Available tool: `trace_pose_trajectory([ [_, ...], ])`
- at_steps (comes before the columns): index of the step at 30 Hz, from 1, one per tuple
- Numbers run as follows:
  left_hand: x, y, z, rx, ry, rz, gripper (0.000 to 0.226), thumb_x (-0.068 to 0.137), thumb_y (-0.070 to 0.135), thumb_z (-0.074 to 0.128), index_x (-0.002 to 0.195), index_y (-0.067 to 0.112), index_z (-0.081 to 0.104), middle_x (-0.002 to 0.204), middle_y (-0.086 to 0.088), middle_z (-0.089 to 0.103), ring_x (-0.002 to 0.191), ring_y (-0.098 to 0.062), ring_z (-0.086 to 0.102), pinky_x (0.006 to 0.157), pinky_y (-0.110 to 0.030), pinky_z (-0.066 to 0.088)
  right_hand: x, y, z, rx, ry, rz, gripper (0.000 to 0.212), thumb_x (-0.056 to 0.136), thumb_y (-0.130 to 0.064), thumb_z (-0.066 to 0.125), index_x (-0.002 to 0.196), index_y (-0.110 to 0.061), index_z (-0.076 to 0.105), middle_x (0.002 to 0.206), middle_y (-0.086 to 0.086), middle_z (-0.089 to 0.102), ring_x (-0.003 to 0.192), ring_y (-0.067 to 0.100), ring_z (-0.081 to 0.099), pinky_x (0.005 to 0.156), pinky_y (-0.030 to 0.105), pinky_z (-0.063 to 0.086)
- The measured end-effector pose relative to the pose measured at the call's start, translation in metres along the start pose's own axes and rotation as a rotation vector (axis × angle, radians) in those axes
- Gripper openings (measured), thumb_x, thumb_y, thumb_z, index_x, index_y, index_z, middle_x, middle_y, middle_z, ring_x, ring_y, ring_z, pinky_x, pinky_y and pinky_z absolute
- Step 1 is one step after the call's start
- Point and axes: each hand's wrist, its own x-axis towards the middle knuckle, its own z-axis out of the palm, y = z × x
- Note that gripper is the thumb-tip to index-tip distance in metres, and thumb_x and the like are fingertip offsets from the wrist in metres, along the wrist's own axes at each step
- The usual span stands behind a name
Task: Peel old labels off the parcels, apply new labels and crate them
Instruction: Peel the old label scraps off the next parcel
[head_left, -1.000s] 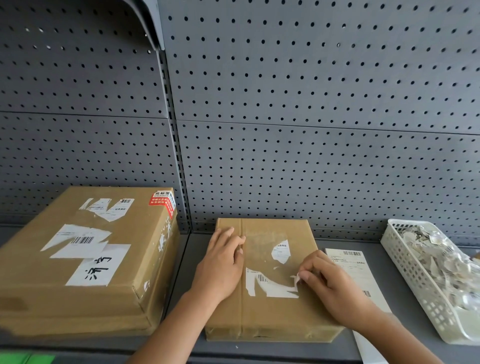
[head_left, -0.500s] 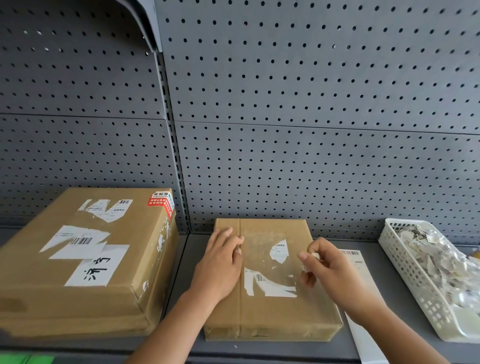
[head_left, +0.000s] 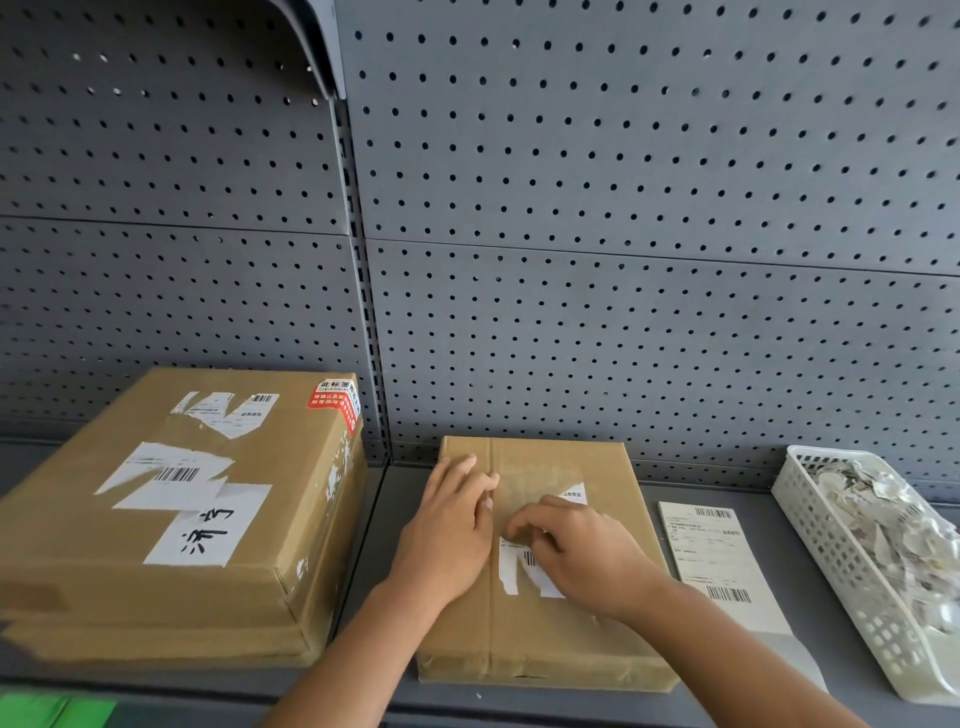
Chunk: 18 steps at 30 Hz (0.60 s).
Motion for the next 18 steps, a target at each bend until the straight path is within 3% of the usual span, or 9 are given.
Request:
trace_pose_trajectory([
  [4,0.0,0.0014,-0.0008,0.0,-0.001,-0.007,0.033,0.108,0.035,0.033,0.136,0.042,0.048,0.162,0.025,0.014,0.15,0.004,-0.01,0.11,-0.049,0.041,0.0064,-0.0017,0.0014,-0.027,-0.03,0.018,0.034,0.096,-0.021,0.04,0.113,-0.043,0.06,0.109,-0.021,0.06,0.094,0.003,0.06,0.077,0.022,0.048],
  [9,-0.0009,0.0015,-0.0015,0.01,-0.001,-0.001,0.032,0.108,0.035,0.033,0.135,0.041,0.048,0.162,0.024,0.014,0.15,0.003,-0.009,0.107,-0.044,0.042,0.0091,-0.0056,0.0036,-0.06,-0.05,0.004,0.032,0.095,-0.023,0.037,0.111,-0.041,0.059,0.108,-0.017,0.059,0.093,0.009,0.06,0.075,0.027,0.047],
  [14,-0.0009,0.0025,-0.0016,0.009,0.0,0.002,0.034,0.108,0.034,0.032,0.137,0.04,0.048,0.162,0.024,0.014,0.15,0.003,-0.009,0.106,-0.041,0.042,0.0084,-0.0009,0.0049,-0.05,-0.044,0.03,0.029,0.094,-0.019,0.038,0.095,-0.035,0.061,0.102,-0.014,0.059,0.085,0.01,0.059,0.076,0.03,0.049],
  [18,0.0002,0.0018,-0.0014,0.009,0.001,0.005,0.034,0.108,0.035,0.032,0.137,0.04,0.048,0.163,0.024,0.014,0.15,0.003,-0.01,0.107,-0.042,0.042,0.0066,0.0034,0.0074,-0.009,0.01,0.024,0.037,0.096,-0.017,0.038,0.108,-0.043,0.061,0.103,-0.024,0.058,0.089,-0.002,0.058,0.071,0.016,0.043],
])
